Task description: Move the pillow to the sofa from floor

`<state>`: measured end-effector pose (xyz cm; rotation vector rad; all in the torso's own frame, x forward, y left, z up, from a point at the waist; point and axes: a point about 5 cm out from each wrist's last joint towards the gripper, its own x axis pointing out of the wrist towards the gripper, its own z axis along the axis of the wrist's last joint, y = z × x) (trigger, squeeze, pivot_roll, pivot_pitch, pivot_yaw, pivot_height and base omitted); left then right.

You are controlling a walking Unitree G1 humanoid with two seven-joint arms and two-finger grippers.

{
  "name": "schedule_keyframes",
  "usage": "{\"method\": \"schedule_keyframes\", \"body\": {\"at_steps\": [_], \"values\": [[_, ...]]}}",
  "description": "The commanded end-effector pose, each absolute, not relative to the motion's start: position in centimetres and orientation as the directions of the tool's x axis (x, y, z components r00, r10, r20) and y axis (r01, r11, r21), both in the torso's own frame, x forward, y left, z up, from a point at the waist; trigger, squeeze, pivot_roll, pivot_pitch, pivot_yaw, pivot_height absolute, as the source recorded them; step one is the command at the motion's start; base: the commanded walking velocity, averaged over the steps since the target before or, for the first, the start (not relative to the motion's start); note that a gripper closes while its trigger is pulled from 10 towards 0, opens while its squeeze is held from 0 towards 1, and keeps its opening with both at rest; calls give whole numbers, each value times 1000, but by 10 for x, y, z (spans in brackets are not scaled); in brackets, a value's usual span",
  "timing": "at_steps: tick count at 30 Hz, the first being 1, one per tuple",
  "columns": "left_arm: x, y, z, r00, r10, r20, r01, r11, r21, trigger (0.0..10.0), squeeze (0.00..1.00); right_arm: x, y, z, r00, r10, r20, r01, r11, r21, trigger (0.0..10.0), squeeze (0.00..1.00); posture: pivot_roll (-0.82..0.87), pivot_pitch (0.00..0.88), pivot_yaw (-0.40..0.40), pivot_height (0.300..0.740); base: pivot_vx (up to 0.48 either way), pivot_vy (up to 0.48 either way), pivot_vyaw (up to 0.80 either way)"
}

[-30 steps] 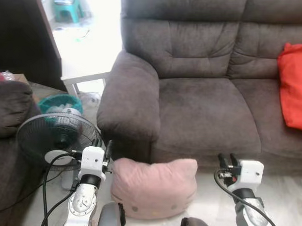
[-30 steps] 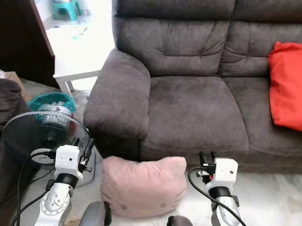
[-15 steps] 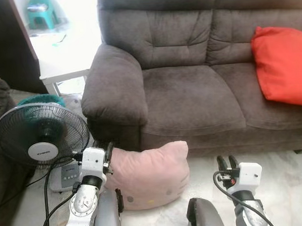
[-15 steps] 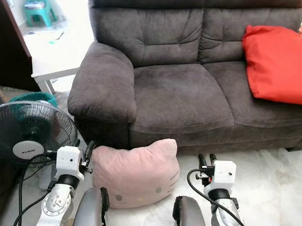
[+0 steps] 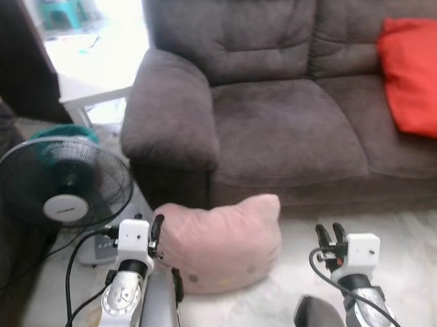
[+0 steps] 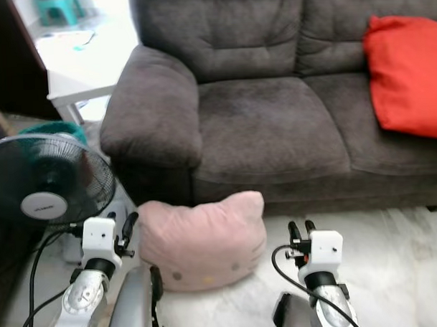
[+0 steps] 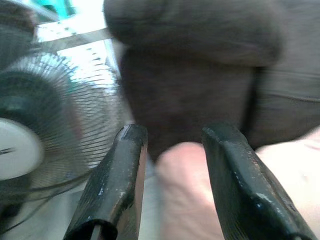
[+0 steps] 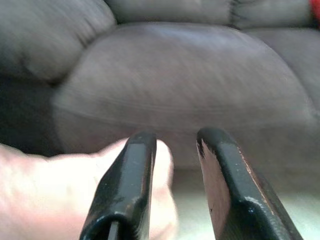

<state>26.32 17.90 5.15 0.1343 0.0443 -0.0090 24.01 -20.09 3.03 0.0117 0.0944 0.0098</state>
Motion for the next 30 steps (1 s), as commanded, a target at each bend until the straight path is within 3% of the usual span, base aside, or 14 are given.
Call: {"method": "schedule_keyframes", "body": {"at_steps": [1,10,21,30], "values": [[265,176,48,997,-7,-74,15,993,114,10000,0,235,-209,27,994,-13,-109,14,1000,7,10000,0,43,45,-49,521,0,0,0],[264,175,45,997,-18,-79,27,993,114,10000,0,235,-209,27,994,-11,-111,11,1000,-5,10000,0,42,46,-47,521,0,0,0],[266,172,47,997,-26,-67,33,993,114,10000,0,235,-203,24,993,18,-120,-19,1000,-9,10000,0,43,46,-45,521,0,0,780],[266,171,47,997,-29,-66,37,992,118,10000,0,235,-205,22,991,14,-135,-17,1000,-16,10000,0,43,49,-45,521,0,0,0]]}}
